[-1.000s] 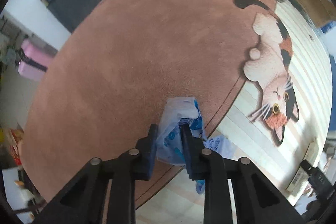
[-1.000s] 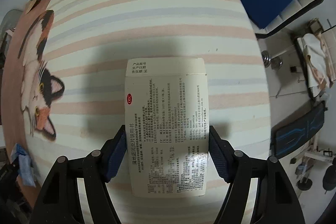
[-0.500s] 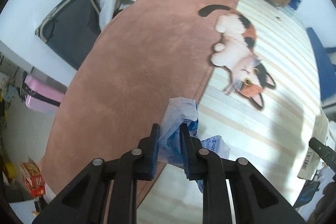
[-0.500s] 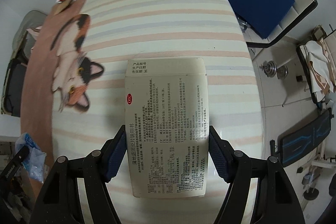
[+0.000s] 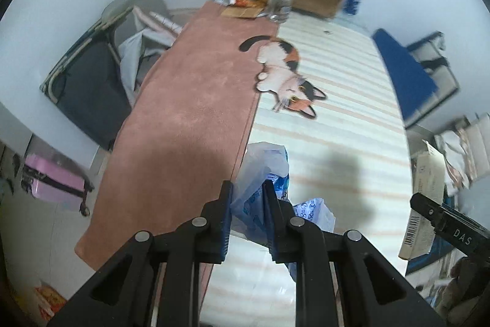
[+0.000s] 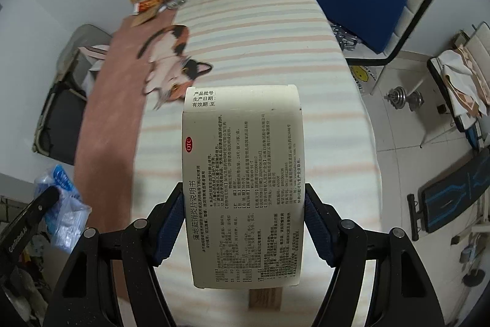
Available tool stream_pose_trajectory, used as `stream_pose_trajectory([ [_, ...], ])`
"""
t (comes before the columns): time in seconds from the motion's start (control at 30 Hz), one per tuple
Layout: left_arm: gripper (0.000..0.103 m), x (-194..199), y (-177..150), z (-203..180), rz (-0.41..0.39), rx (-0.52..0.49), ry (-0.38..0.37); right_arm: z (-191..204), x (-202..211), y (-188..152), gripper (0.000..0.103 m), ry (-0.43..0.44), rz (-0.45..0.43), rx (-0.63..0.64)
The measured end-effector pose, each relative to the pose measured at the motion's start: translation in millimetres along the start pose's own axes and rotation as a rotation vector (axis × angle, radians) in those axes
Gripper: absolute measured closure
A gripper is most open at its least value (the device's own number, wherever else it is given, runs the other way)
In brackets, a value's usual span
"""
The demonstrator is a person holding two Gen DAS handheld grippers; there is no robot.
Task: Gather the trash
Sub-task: 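Carry the blue wrapper and medicine box to the bin and release both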
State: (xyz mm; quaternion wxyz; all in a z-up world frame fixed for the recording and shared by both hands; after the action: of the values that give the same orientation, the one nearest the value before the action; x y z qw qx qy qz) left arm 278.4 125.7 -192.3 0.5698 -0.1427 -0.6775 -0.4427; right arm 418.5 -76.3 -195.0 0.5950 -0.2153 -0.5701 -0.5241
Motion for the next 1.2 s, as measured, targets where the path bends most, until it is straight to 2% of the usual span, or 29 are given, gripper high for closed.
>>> stream_pose_trajectory([
  [0.17, 0.087, 53, -56, 23, -0.062, -0.120, -0.086, 25, 61, -87, 0.029, -0.017, -0.086, -0.057],
  [0.3, 0.087, 78, -99, 41, -0.081, -0.193, -0.123, 40, 99, -159, 0.029, -0.032, -0.123, -0.111],
  [0.47, 0.087, 88, -153, 57, -0.027, -0.256, -0.154, 59, 117, -247, 0.029, -0.038, -0.089, -0.151],
  [0.6, 0.087, 74, -192, 60, 0.043, -0.285, -0.161, 58, 105, -308, 0.029, -0.038, -0.025, -0.179],
  [0.77, 0.087, 22, -242, 58, 0.161, -0.278, -0.133, 39, 56, -370, 0.029, -0.023, 0.083, -0.220],
  [0.87, 0.086, -25, -276, 58, 0.239, -0.264, -0.114, 23, 5, -407, 0.029, -0.002, 0.159, -0.235],
  [1.03, 0.083, -133, -338, 61, 0.375, -0.226, -0.087, -6, -93, -458, 0.029, 0.032, 0.260, -0.248],
  [1.17, 0.082, -218, -379, 69, 0.485, -0.167, -0.093, -32, -192, -504, 0.029, 0.064, 0.331, -0.280],
  [1.2, 0.079, -244, -390, 70, 0.505, -0.153, -0.105, -35, -211, -507, 0.029, 0.066, 0.340, -0.281],
])
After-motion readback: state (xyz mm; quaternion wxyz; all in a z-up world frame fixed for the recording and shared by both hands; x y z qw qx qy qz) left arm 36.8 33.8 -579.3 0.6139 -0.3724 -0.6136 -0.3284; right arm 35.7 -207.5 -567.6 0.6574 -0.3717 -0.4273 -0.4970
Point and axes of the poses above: each gripper's, at about its wrist camera, not at the fingertips, and x roughly against the way its jaws point, z to its left, y to its top, the point moved 2 cm from there along -x, roughly the way its jaws point, and after that the axes turned 6 degrees about y, right-handed, at the moved point
